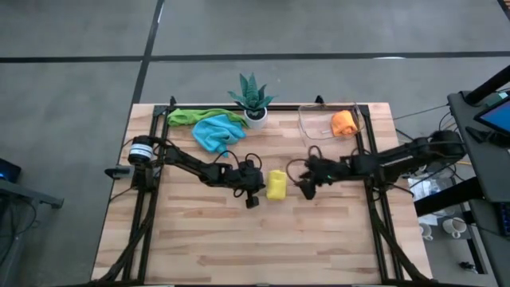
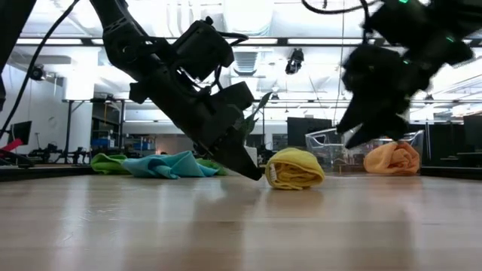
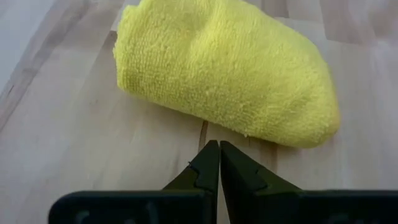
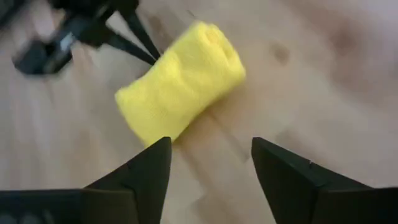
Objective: Roll microfiber towels into tight, uniform cylinder then place into a basket
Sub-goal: Put the yellow microfiber cloth into the transparent bin
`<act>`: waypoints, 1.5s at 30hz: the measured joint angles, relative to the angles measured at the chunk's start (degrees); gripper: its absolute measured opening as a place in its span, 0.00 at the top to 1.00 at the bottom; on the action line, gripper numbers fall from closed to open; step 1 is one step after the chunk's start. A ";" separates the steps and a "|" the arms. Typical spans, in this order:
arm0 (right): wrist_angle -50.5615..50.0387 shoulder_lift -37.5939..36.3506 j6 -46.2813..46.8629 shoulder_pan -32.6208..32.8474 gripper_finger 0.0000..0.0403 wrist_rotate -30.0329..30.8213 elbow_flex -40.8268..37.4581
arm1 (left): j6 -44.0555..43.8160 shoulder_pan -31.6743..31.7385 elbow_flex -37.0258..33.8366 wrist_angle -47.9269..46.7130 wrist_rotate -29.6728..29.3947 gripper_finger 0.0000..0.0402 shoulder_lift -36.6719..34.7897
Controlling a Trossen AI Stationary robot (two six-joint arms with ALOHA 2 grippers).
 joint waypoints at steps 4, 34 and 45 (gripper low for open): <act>16.77 -0.04 19.54 2.50 0.41 1.06 -8.29 | 0.00 0.00 0.20 0.02 0.00 1.00 0.00; 23.71 15.17 31.08 2.88 0.36 3.67 -2.31 | -3.03 -0.15 0.07 1.88 2.28 1.00 0.00; 24.36 17.54 32.98 2.88 0.36 3.69 -1.54 | -6.10 -0.81 0.59 5.95 4.17 1.00 3.95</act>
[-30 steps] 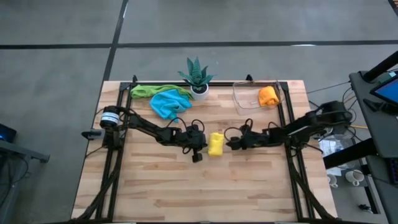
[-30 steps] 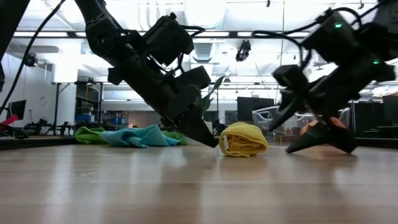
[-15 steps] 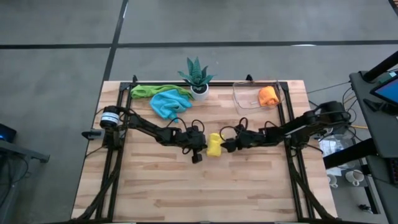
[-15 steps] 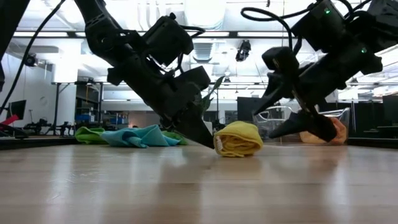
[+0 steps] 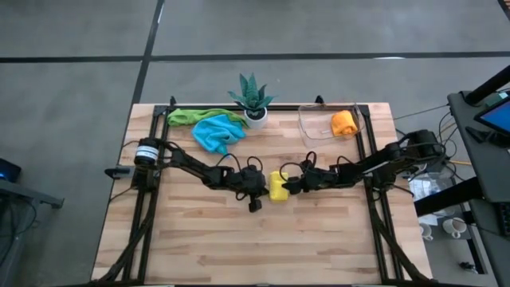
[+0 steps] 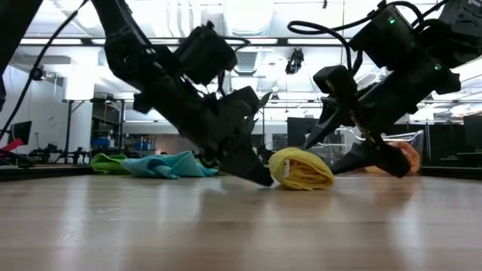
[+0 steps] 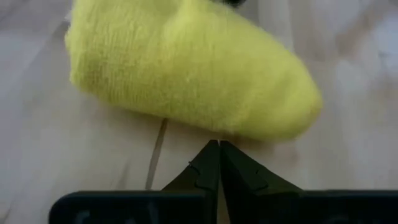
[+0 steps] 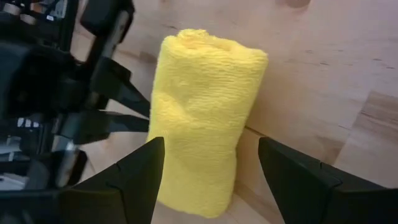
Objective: Roll microfiber towels into tight, uniform cylinder then place into a basket
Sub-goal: Put the yellow microfiber cloth into the transparent bin
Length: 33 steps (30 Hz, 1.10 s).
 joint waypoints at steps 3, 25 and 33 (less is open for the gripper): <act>-0.10 0.24 0.06 0.00 0.36 0.35 0.23 | -0.19 0.00 0.77 0.15 0.04 1.00 1.42; -0.13 2.12 -2.74 0.00 0.36 -0.22 1.23 | 4.91 -0.52 0.13 -4.06 -12.53 1.00 -8.49; -0.09 2.12 -2.74 0.00 0.36 -0.20 1.23 | 5.27 -0.79 0.15 2.85 -8.12 1.00 -3.56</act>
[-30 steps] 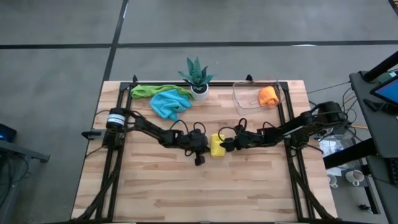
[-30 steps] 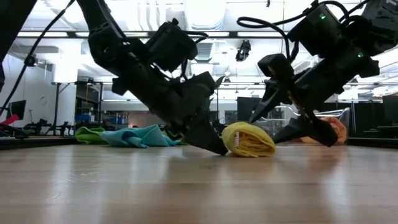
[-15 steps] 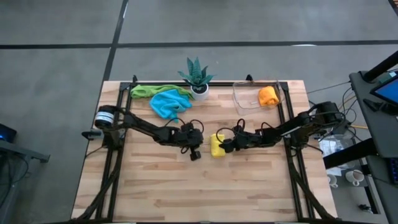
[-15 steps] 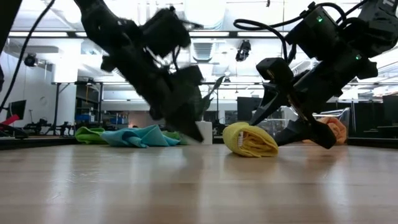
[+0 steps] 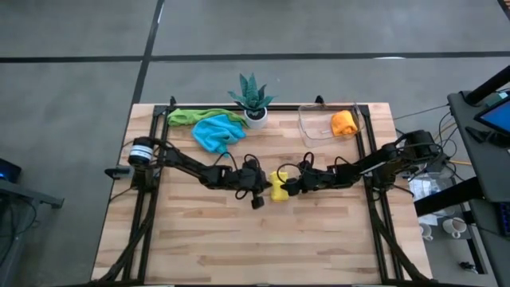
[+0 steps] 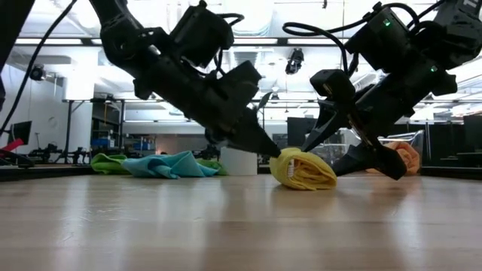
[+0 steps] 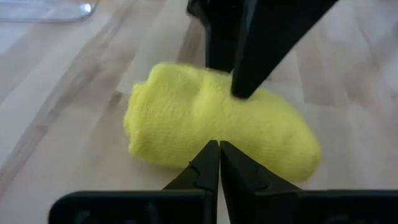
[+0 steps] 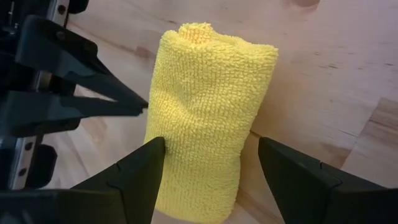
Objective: Roll microfiber towels into tight, uniform cylinder then place into a basket
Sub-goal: Put the yellow microfiber cloth into the transparent bin
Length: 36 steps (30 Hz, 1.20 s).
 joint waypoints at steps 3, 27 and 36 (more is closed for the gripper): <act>0.00 -0.02 0.00 0.00 0.36 0.00 0.00 | 0.78 -0.02 0.16 0.18 0.96 1.00 0.41; -0.41 0.79 0.08 0.00 0.36 0.04 1.40 | -0.75 -0.15 4.23 0.40 3.88 1.00 8.45; 1.23 5.33 1.84 0.00 0.36 0.06 2.76 | -0.75 -0.15 4.29 0.22 3.99 1.00 8.46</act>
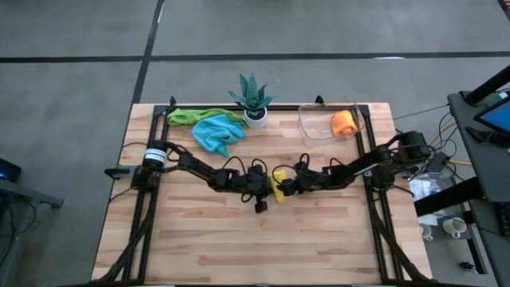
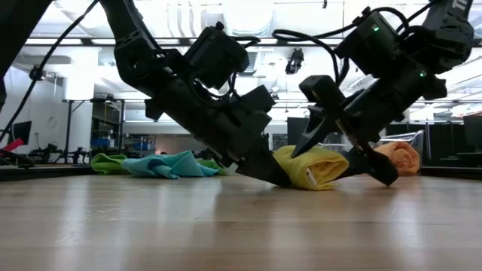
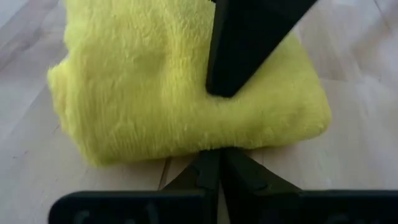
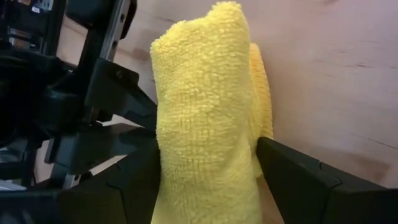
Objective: Roll microfiber towels into tight, uniform cylinder then place into a basket
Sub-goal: Put the yellow microfiber cloth into the transparent bin
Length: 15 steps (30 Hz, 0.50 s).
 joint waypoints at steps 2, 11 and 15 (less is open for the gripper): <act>-0.28 0.65 -1.26 0.00 0.36 -0.16 1.14 | 0.00 0.00 -0.02 0.00 -0.01 1.00 0.02; -2.02 2.55 -3.69 0.00 0.42 -0.75 4.16 | 0.00 -0.02 -0.09 -0.07 0.02 1.00 0.04; -2.57 2.87 -3.50 0.00 0.53 -0.65 4.04 | -0.02 -0.02 -0.17 -0.11 0.02 1.00 0.04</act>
